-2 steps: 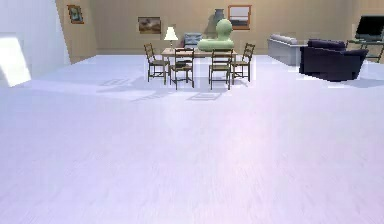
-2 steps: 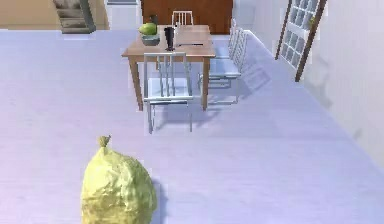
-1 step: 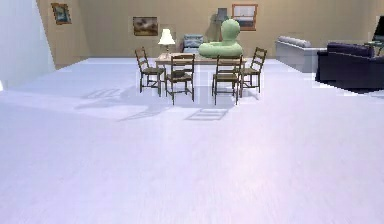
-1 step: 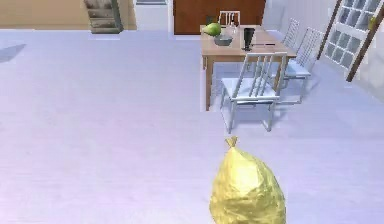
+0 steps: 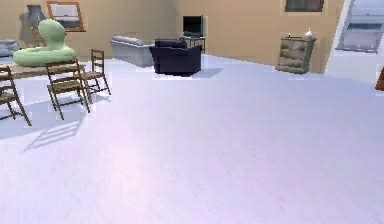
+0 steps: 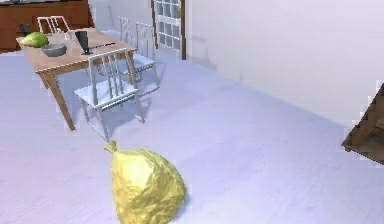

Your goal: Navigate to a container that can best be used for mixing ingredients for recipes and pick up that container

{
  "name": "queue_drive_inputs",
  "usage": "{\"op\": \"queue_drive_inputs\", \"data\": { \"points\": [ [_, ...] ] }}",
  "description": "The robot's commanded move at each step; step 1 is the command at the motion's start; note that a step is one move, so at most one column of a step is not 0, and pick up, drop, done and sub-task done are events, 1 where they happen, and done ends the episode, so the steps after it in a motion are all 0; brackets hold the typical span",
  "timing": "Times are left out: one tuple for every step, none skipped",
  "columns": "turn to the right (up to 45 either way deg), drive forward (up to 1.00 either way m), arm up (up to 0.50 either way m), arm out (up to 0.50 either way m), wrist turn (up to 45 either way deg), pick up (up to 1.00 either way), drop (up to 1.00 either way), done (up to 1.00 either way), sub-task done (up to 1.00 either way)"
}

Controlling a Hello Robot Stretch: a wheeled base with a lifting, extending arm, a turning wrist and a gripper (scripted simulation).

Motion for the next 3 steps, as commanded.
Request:
{"op": "queue_drive_inputs", "data": {
  "points": [
    [0.0, 0.45, 0.00, 0.00, 0.0, 0.00, 0.00, 0.00, 0.00],
    [45.0, 0.00, 0.00, 0.00, 0.0, 0.00, 0.00, 0.00, 0.00],
    [0.0, 1.00, 0.00, 0.00, 0.0, 0.00, 0.00, 0.00, 0.00]
  ]
}}
